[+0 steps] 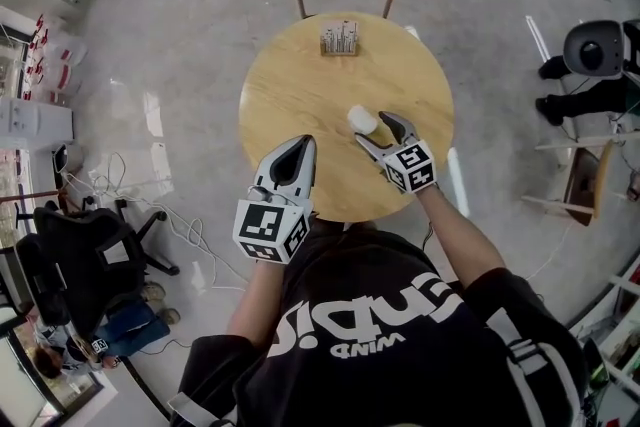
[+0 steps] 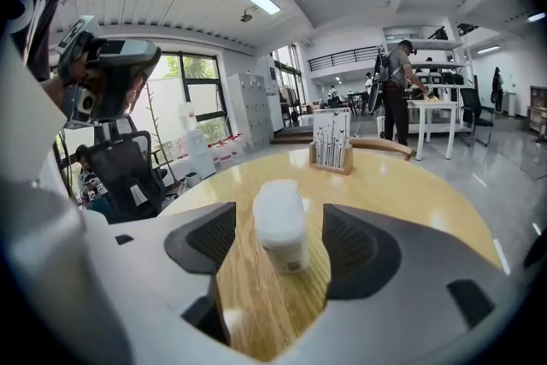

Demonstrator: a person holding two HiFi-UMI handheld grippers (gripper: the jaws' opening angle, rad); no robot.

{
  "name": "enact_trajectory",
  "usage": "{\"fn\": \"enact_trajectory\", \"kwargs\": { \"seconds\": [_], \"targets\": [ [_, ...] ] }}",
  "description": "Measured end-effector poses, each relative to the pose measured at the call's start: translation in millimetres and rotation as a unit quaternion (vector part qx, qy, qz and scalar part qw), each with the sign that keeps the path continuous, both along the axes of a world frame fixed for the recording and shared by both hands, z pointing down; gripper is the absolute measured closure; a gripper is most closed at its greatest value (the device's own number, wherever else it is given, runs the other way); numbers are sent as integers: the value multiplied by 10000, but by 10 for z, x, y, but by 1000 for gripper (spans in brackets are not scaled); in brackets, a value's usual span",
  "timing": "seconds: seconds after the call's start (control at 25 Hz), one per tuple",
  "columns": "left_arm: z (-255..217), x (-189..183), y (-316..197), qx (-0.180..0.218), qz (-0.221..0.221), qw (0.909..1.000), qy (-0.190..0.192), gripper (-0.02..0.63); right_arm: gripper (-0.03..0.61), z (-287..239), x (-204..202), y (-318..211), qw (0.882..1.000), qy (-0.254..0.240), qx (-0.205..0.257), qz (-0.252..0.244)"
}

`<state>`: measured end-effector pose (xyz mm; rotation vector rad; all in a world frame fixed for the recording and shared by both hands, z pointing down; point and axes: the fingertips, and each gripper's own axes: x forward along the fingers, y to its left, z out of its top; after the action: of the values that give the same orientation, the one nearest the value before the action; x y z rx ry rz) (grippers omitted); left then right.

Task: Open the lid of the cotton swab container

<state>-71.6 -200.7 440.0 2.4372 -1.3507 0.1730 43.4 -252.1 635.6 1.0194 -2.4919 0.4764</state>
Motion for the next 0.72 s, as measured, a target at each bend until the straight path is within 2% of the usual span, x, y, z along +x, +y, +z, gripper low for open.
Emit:
{"fn": "enact_trajectory", "kwargs": {
  "seconds": [0.4,0.72],
  "targets": [
    [71,-102,16,-111,-95,9999,-59,604,270,437,-55,-102,9989,323,-313,155],
    [134,-161,-5,-191,-121,9997,-18,604,271,531,-191,-150,9981,460,-392,89]
  ]
}}
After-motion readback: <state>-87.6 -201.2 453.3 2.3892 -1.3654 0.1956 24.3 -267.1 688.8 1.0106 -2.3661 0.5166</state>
